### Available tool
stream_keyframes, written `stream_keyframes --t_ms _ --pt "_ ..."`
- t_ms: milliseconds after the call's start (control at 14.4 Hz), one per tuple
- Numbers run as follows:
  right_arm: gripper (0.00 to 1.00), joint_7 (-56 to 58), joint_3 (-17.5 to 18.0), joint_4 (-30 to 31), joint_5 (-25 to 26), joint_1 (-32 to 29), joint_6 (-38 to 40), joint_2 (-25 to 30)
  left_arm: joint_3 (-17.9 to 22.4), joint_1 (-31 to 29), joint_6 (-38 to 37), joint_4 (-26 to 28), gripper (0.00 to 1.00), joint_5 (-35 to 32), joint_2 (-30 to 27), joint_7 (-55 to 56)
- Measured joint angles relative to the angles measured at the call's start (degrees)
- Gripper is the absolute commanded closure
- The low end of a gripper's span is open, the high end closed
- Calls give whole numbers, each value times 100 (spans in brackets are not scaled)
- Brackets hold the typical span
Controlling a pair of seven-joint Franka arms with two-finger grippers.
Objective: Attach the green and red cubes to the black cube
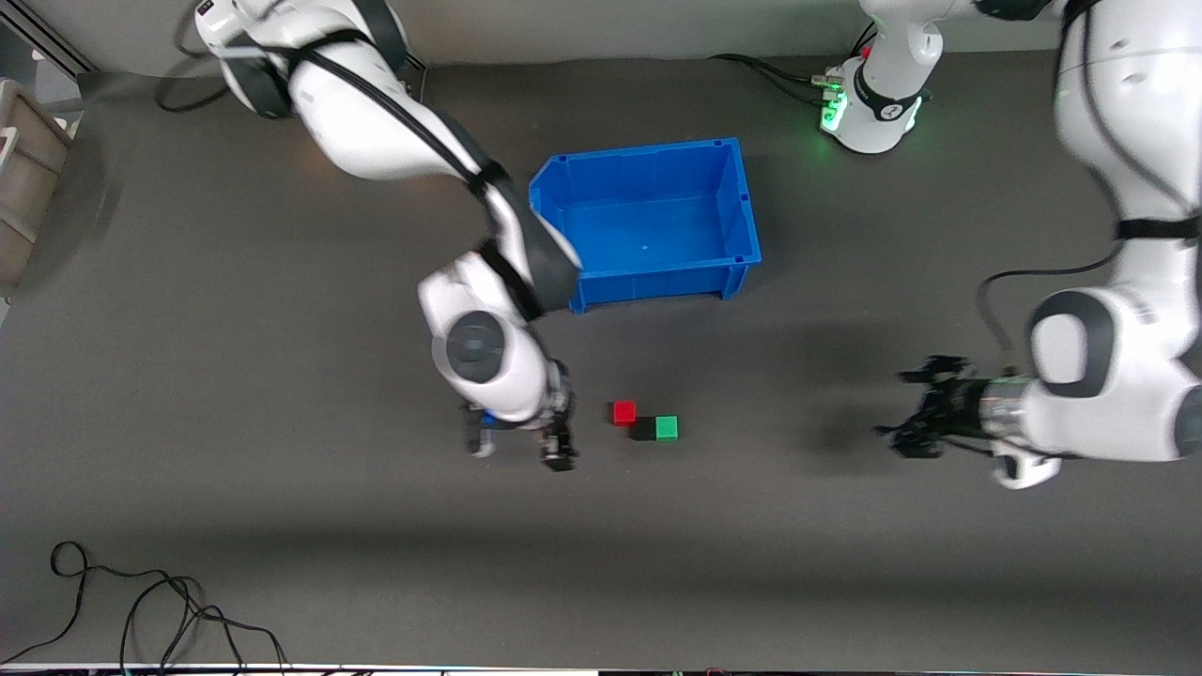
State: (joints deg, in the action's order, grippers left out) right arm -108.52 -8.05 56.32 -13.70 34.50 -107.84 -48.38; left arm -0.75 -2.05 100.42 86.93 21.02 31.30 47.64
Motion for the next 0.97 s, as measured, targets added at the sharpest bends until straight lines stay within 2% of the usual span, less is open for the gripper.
stream_keyframes --t_ms 139,417,764,972 --pt "1 1024 1 -8 0 -435 875 632 -1 -226 -374 3 0 -520 -295 -653" --pt "1 3299 -29 127 11 -1177 2456 1719 -1 -569 -1052 4 0 -892 -928 -1857" --pt "1 6560 -222 704 34 -2354 3207 2704 -87 -574 -1296 15 0 -1396 -1586 -3274" --pt "1 8549 -748 1111 250 -2529 3266 3025 -108 -563 -1297 26 0 -1446 -1936 -4224"
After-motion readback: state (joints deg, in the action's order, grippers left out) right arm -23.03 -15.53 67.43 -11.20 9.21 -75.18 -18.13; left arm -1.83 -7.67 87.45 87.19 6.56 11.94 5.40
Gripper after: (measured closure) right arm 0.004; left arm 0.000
